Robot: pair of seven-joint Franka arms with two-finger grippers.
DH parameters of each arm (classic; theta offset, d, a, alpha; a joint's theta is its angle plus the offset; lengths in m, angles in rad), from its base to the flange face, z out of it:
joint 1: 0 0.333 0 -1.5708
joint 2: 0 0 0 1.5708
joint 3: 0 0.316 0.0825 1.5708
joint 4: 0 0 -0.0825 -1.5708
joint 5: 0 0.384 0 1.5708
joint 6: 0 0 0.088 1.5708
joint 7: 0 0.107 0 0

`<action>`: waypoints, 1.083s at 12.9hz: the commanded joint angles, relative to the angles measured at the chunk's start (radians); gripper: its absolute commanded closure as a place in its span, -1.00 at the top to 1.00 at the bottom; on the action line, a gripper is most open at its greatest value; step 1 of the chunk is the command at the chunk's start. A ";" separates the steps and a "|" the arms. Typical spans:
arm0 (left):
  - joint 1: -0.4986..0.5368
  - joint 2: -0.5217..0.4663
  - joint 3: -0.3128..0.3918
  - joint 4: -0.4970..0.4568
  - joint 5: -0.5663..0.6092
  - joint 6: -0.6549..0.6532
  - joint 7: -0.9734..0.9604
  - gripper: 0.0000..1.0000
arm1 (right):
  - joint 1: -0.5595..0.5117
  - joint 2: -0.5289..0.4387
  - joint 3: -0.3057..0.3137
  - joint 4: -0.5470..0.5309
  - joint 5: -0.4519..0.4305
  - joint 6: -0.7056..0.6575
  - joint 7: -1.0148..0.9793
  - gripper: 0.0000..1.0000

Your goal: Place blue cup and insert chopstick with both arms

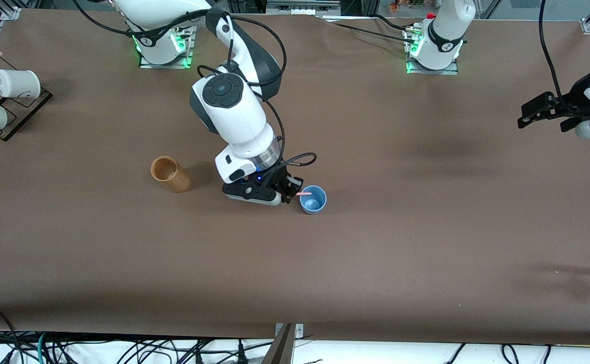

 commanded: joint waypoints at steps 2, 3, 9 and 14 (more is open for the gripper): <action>0.007 0.008 -0.001 0.002 -0.015 -0.004 0.005 1.00 | -0.002 0.039 0.003 0.025 -0.018 0.029 0.013 0.11; 0.005 0.017 -0.001 0.005 -0.017 -0.004 0.001 1.00 | -0.002 0.039 0.003 0.025 -0.018 0.031 0.011 0.68; -0.004 0.040 -0.001 0.028 -0.017 -0.001 0.005 1.00 | -0.004 -0.004 -0.002 0.086 -0.013 -0.146 -0.009 0.99; -0.001 0.049 -0.001 0.039 -0.018 -0.003 0.004 1.00 | -0.105 -0.076 -0.005 0.111 -0.007 -0.395 -0.307 0.99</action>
